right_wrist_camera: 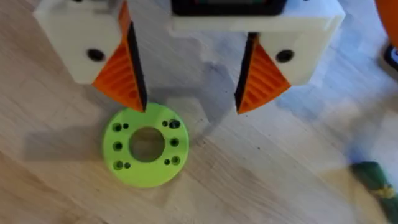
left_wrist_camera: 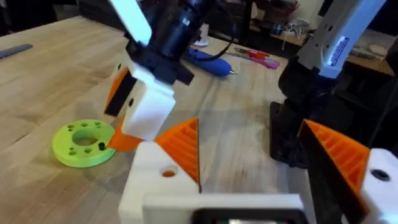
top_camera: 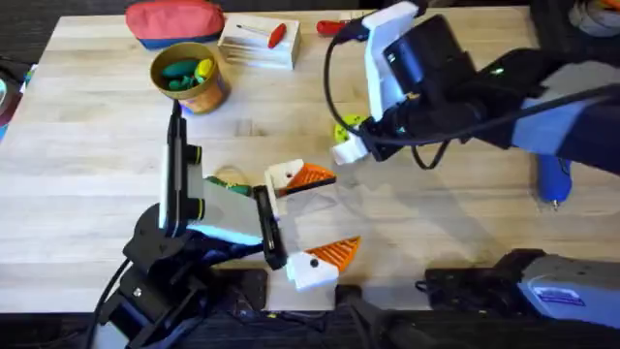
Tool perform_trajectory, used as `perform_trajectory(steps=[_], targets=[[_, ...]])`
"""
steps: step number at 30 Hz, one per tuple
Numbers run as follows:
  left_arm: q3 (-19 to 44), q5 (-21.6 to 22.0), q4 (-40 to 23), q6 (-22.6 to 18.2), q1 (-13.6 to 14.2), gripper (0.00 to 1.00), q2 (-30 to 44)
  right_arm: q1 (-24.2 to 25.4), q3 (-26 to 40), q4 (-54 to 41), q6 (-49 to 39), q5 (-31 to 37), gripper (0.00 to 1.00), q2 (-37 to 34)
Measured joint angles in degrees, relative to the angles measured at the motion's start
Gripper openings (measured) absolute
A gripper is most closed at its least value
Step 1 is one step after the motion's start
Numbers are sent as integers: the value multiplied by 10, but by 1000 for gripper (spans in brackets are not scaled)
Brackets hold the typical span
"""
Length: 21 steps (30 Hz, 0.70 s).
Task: Pick up the gripper from the table and insert it into the empty holder that is missing its gripper. Then pick up a screw, insert it into the mounting hole, and use the screwdriver to tighten it. Finally, clean up the table by picking up the vegetable and placing it into the bucket.
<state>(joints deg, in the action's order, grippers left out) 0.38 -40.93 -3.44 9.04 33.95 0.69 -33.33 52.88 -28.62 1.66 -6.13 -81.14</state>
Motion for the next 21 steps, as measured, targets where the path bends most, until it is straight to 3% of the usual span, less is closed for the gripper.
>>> perform_trajectory(steps=[8,14,18,21], targets=[[0,0,0,0,0,986,0,-21,0,18,-5,36,517,-40],[0,0,0,0,0,986,0,-21,0,38,-5,40,487,-58],[0,0,0,0,0,985,0,-21,0,49,-4,45,358,-67],[0,0,0,0,0,985,0,-21,0,51,-2,57,322,-70]])
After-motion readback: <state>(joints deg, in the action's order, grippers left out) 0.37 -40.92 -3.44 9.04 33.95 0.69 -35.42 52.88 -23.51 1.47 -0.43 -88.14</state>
